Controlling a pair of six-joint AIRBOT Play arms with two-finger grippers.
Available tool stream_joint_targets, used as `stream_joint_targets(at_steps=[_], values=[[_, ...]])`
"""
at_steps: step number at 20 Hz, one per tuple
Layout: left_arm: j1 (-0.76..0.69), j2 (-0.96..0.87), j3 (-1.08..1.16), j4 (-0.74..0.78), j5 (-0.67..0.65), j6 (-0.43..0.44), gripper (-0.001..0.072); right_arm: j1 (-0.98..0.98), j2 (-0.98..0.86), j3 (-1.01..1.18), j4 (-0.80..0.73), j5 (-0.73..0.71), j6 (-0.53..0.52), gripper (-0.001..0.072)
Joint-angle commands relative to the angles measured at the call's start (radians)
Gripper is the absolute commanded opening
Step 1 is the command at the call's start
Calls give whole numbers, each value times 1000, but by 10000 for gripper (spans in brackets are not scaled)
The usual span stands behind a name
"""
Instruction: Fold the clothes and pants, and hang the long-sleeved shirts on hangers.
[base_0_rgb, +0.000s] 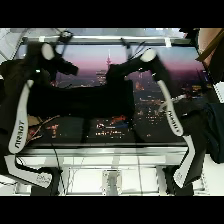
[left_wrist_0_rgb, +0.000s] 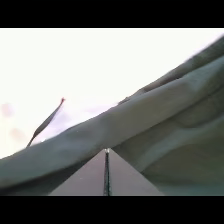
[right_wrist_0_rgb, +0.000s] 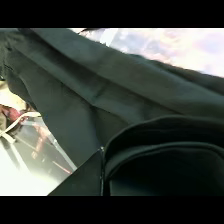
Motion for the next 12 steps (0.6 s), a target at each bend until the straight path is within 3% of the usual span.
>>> stream_joint_targets(at_steps=[1, 4, 5, 6, 7, 9, 12], values=[[100, 19, -6, -84, -35, -2, 14, 146, -90, -13, -39, -148, 63, 8], [103, 19, -6, -83, -35, 6, 14, 216, -148, -13, -18, -211, 67, 28], [103, 19, -6, -83, -35, 6, 14, 229, -148, -13, -2, -226, 67, 221], [103, 19, -6, -83, -35, 6, 14, 235, -145, -5, 20, -225, 66, 545], [103, 19, -6, -83, -35, 5, 14, 238, -139, 9, 37, -204, 51, 674], [103, 19, -6, -82, -37, 5, 14, 216, -105, 15, 19, -164, 7, 673], [103, 21, -6, -82, -61, 5, 14, 124, -32, 14, -150, -23, 6, 669]])
